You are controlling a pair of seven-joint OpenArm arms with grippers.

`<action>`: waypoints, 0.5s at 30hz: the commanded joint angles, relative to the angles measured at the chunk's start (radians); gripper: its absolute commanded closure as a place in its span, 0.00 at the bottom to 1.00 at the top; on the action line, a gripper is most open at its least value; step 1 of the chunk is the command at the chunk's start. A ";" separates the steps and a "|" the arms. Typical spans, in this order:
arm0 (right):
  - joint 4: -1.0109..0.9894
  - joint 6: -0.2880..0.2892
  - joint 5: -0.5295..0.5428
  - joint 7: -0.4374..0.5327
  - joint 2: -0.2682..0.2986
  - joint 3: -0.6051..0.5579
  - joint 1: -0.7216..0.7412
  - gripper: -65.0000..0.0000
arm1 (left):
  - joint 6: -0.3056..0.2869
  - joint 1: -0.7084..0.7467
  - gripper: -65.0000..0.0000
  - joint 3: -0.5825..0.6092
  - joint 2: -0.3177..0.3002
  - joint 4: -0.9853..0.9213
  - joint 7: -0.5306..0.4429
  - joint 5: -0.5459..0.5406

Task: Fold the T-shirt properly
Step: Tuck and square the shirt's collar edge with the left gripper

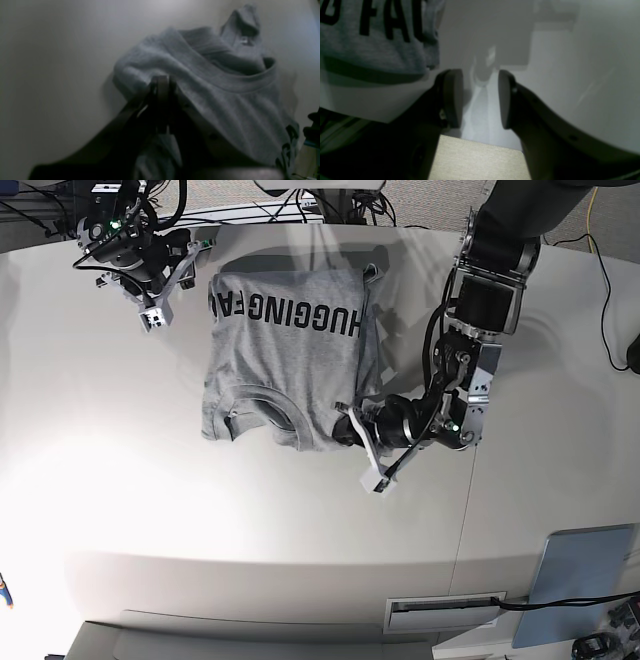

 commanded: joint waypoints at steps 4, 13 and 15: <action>0.020 -0.001 0.002 0.017 0.005 0.003 0.000 0.64 | -0.011 -0.033 0.54 -0.003 0.000 0.018 -0.016 0.006; 0.020 -0.001 0.002 0.015 0.005 0.003 0.000 0.64 | 0.097 -0.027 0.47 -0.003 0.000 0.017 -0.034 0.101; 0.020 -0.001 0.002 0.015 0.005 0.003 0.000 0.64 | 0.097 -0.024 0.48 -0.003 0.000 0.017 -0.019 0.085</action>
